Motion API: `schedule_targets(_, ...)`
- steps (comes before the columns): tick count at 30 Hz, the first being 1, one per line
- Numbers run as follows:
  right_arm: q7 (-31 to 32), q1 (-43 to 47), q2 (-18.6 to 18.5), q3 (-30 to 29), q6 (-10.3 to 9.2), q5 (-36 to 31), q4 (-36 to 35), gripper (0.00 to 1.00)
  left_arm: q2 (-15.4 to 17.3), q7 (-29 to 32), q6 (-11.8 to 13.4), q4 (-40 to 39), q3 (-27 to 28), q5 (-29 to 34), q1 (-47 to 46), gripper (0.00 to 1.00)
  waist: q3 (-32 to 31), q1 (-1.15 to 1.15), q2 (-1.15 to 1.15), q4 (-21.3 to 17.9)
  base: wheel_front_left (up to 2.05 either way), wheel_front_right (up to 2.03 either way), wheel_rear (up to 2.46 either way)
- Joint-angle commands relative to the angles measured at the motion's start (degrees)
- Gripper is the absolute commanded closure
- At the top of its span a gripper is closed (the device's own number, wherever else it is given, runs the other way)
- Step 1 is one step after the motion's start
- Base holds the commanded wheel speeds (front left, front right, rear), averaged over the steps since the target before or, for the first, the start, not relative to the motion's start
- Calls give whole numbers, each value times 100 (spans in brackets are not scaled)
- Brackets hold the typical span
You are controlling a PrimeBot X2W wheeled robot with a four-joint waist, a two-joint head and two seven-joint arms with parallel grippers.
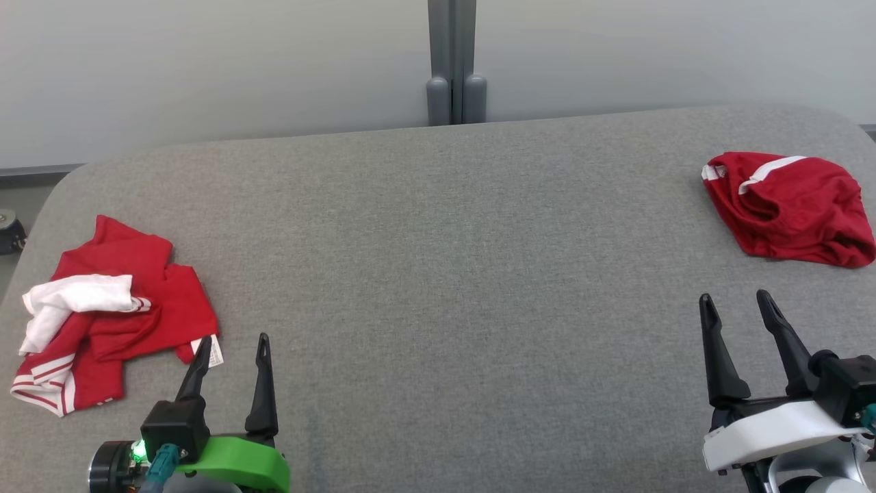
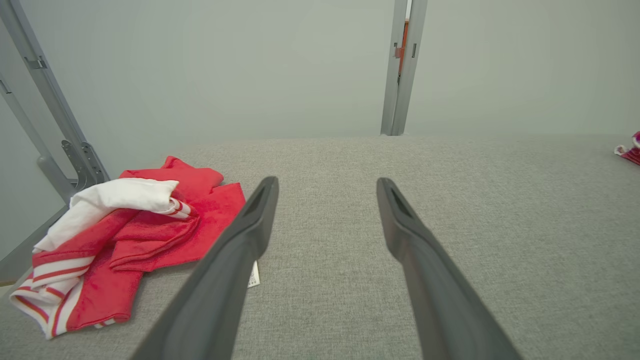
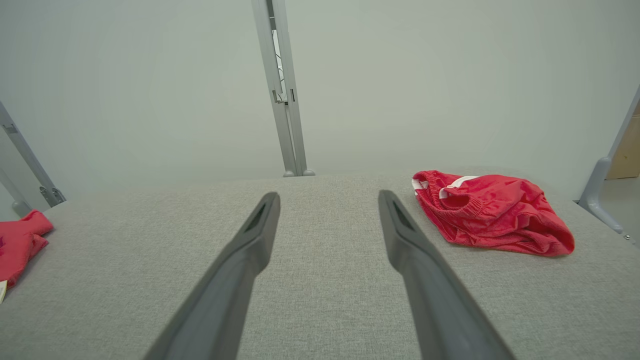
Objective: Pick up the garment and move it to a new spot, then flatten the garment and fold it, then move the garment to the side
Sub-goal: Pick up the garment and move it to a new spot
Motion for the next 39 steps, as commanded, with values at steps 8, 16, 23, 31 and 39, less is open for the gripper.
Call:
schedule_targets(8, 8, -141, -25, 18, -7, 0, -207, 0, -28, -54, -37, -71, 23, 65, -430, 0, 298, 0, 0, 619, 0, 0, 0)
schedule_targets(16, 115, -517, -266, 319, -8, 25, -373, 0, -106, -53, -51, -147, 356, 55, -730, 0, 645, 0, 0, 1447, 0, 0, 0)
schedule_targets(23, 214, -709, -421, 484, -8, -1, -394, 0, -248, -49, -94, -156, 691, 112, -715, 0, 781, 0, 0, 2043, 0, 0, 0)
schedule_targets(31, 423, -922, -593, 494, -8, -59, -602, 0, -465, -49, -249, -154, 1016, 164, -925, 0, 1252, 0, 0, 2330, 0, 0, 0)
schedule_targets(39, 725, -1341, -894, 627, -7, -79, -916, 0, -683, -48, -480, 189, 1136, 111, -1741, 0, 2202, 0, 0, 2103, 0, 0, 0)
